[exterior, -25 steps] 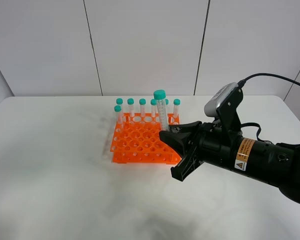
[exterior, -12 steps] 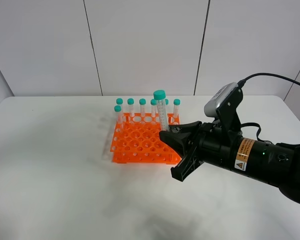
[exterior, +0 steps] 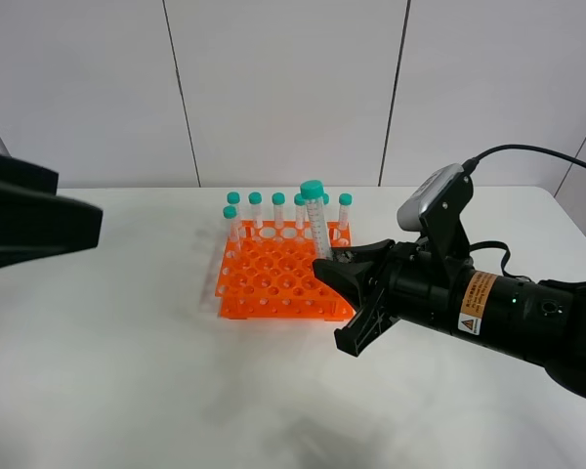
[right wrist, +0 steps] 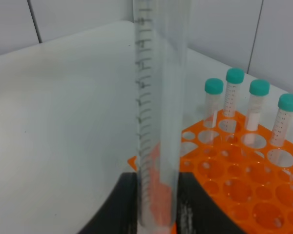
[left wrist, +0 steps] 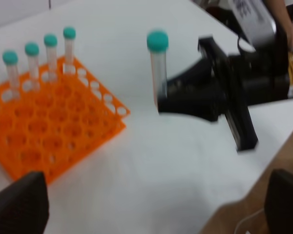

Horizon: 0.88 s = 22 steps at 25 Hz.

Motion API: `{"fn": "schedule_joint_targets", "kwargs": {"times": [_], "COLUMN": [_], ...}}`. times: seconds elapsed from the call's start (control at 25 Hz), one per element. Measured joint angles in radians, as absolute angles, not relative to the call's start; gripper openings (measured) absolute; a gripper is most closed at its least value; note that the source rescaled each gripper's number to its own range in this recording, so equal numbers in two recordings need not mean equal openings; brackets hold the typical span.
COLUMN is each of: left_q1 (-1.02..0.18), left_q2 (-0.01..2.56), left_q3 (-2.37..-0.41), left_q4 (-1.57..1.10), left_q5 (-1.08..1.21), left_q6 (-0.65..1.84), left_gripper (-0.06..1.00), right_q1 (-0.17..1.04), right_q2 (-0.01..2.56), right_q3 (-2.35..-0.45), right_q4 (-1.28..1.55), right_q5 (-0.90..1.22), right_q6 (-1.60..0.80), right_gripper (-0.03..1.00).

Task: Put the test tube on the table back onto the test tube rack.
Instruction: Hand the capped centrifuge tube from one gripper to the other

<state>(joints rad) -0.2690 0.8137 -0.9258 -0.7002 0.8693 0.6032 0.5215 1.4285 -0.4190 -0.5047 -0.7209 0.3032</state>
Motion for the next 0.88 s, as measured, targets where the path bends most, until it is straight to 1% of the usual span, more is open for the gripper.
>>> {"fn": "schedule_joint_targets", "kwargs": {"times": [0.28,0.56,0.88], "left_q1": [-0.269,-0.270,-0.271], "left_q2": [0.979,1.080,1.114], "left_q3": [-0.998,-1.006,-1.014], "left_q4": [-0.708,-0.724,-0.966], "left_q5": [0.812,0.811,0.809], "left_q6": [0.653,0.710,0.895], "left_gripper": [1.00,0.99,0.98], "right_q1": [0.521,0.521,0.521], "right_q2": [1.428,1.428,1.428], "right_q3": [-0.419,-0.419,-0.419], "right_q4": [-0.505,-0.505,-0.505], "right_q5": [-0.720,-0.720,-0.719], "right_q6": [0.303,0.303,0.303], "right_gripper": [0.00,0.00,0.00]}}
